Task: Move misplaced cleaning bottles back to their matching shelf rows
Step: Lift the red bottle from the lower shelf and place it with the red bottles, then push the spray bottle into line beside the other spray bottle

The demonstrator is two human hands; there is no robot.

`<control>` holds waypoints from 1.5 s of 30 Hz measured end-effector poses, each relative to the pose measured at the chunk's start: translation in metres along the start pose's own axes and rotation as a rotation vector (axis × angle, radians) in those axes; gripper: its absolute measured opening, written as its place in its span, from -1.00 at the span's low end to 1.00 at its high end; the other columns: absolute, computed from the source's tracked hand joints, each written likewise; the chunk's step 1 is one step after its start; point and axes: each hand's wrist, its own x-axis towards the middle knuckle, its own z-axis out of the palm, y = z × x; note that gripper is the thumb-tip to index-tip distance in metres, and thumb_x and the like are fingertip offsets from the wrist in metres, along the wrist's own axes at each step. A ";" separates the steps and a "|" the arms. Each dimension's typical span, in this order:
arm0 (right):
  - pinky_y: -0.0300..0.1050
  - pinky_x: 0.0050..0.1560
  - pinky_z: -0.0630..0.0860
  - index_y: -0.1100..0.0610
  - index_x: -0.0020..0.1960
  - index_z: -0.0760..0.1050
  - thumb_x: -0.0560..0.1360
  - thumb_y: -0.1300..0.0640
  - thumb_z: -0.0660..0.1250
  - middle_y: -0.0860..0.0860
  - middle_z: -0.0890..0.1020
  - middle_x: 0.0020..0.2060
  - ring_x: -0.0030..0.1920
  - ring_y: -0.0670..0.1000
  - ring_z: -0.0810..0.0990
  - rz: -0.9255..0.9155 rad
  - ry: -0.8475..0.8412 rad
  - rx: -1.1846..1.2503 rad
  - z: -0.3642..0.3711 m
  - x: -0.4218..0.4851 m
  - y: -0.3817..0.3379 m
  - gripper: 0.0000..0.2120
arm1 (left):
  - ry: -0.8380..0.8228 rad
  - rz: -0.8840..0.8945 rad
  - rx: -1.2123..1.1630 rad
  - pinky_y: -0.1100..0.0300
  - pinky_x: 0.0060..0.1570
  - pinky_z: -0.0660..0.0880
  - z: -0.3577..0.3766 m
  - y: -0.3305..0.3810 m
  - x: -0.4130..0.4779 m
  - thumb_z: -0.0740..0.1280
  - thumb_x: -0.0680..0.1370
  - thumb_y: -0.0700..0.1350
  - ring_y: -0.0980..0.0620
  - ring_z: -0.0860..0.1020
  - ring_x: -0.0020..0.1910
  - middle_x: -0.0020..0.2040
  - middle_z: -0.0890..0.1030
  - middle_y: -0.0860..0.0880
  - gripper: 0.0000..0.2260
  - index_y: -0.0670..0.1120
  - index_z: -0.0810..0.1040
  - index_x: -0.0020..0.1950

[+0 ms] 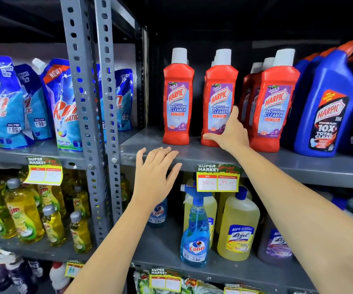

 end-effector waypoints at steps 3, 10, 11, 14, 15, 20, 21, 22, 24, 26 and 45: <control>0.15 0.25 0.47 0.09 0.53 -0.01 0.26 -0.12 0.60 0.08 0.50 0.33 0.30 0.20 0.52 0.006 0.006 -0.017 0.001 -0.002 0.001 0.09 | 0.002 0.007 0.002 -0.11 0.36 0.15 0.001 0.001 -0.001 0.16 0.62 0.03 -0.04 0.47 0.25 0.21 0.59 -0.05 -0.68 -0.08 0.55 0.26; 0.14 0.09 0.55 0.14 0.57 0.02 0.49 -0.15 0.34 0.09 0.60 0.12 0.08 0.12 0.61 -0.112 0.460 0.077 -0.013 -0.023 -0.009 -0.17 | -0.061 -0.026 0.021 -0.22 0.46 -0.02 0.002 0.008 -0.026 0.13 0.64 0.03 -0.12 0.10 0.53 0.54 0.22 -0.16 -0.52 -0.15 0.24 0.52; 0.11 0.00 0.57 0.20 0.52 0.16 0.53 -0.09 0.30 0.08 0.61 -0.01 -0.03 0.08 0.61 -0.236 0.592 0.139 -0.015 -0.031 -0.010 -0.31 | -0.065 -0.021 0.011 -0.24 0.46 -0.04 0.004 0.009 -0.034 0.14 0.64 0.03 -0.13 0.05 0.54 0.55 0.17 -0.18 -0.50 -0.16 0.22 0.53; 0.02 -0.28 0.51 0.23 0.32 0.40 0.59 0.12 0.25 0.11 0.55 -0.22 -0.32 0.09 0.50 -0.557 0.748 0.323 -0.011 -0.076 -0.005 -0.66 | -0.104 0.068 -0.005 -0.28 0.43 0.02 0.013 0.006 -0.067 0.16 0.64 0.01 -0.17 0.06 0.54 0.54 0.16 -0.24 -0.53 -0.16 0.28 0.50; -0.04 -0.32 0.45 0.21 0.27 0.40 0.60 0.15 0.24 0.12 0.54 -0.24 -0.38 0.09 0.44 -0.623 0.720 0.365 -0.005 -0.096 0.002 -0.72 | -0.139 0.085 -0.013 -0.27 0.43 0.05 0.018 0.003 -0.079 0.16 0.64 0.01 -0.16 0.07 0.54 0.53 0.17 -0.24 -0.54 -0.15 0.31 0.49; -0.29 -0.28 0.29 0.18 0.06 0.48 0.56 0.15 0.25 -0.05 0.44 -0.32 -0.41 -0.11 0.34 -0.535 0.403 0.356 0.042 -0.196 0.057 -0.87 | -0.442 -0.033 -0.043 -0.19 0.43 0.14 0.042 -0.010 -0.144 0.02 0.65 0.10 -0.10 0.12 0.52 0.53 0.22 -0.15 -0.54 -0.11 0.37 0.43; -0.25 -0.29 0.32 0.14 0.07 0.49 0.54 0.14 0.27 -0.08 0.44 -0.30 -0.40 -0.15 0.34 -0.432 0.326 0.322 0.054 -0.207 0.073 -0.86 | -0.515 -0.057 -0.048 -0.19 0.41 0.18 0.048 -0.011 -0.160 -0.02 0.65 0.13 -0.10 0.13 0.52 0.53 0.22 -0.14 -0.52 -0.10 0.35 0.45; -0.17 -0.28 0.39 0.11 0.11 0.47 0.53 0.11 0.29 -0.10 0.45 -0.26 -0.36 -0.16 0.37 -0.305 0.238 0.282 0.067 -0.216 0.088 -0.83 | -0.582 -0.073 -0.069 -0.18 0.41 0.20 0.054 -0.012 -0.178 -0.06 0.66 0.16 -0.10 0.13 0.51 0.53 0.22 -0.13 -0.49 -0.09 0.31 0.48; 0.01 -0.18 0.50 0.07 0.19 0.43 0.51 0.06 0.33 -0.10 0.47 -0.15 -0.24 -0.06 0.49 -0.059 0.055 0.161 0.086 -0.225 0.114 -0.72 | -0.732 -0.109 -0.087 -0.16 0.39 0.24 0.066 -0.013 -0.208 -0.09 0.65 0.22 -0.12 0.15 0.51 0.53 0.23 -0.12 -0.45 -0.08 0.26 0.51; 0.04 -0.11 0.53 0.05 0.23 0.40 0.48 -0.02 0.37 -0.07 0.51 -0.05 -0.10 0.03 0.57 0.087 -0.121 0.044 0.100 -0.228 0.133 -0.63 | -0.874 -0.125 -0.063 -0.20 0.33 0.34 0.075 -0.015 -0.237 -0.15 0.64 0.27 -0.14 0.22 0.48 0.51 0.28 -0.12 -0.39 -0.06 0.28 0.51; 0.01 0.00 0.63 0.16 0.21 0.45 0.47 -0.06 0.44 0.07 0.69 0.10 0.06 0.09 0.67 0.225 -0.366 0.023 0.155 -0.238 0.133 -0.56 | -1.026 -0.103 -0.007 -0.06 0.39 -0.03 0.088 -0.019 -0.297 -0.07 0.65 0.25 -0.11 0.28 0.46 0.48 0.34 -0.12 -0.43 -0.07 0.29 0.51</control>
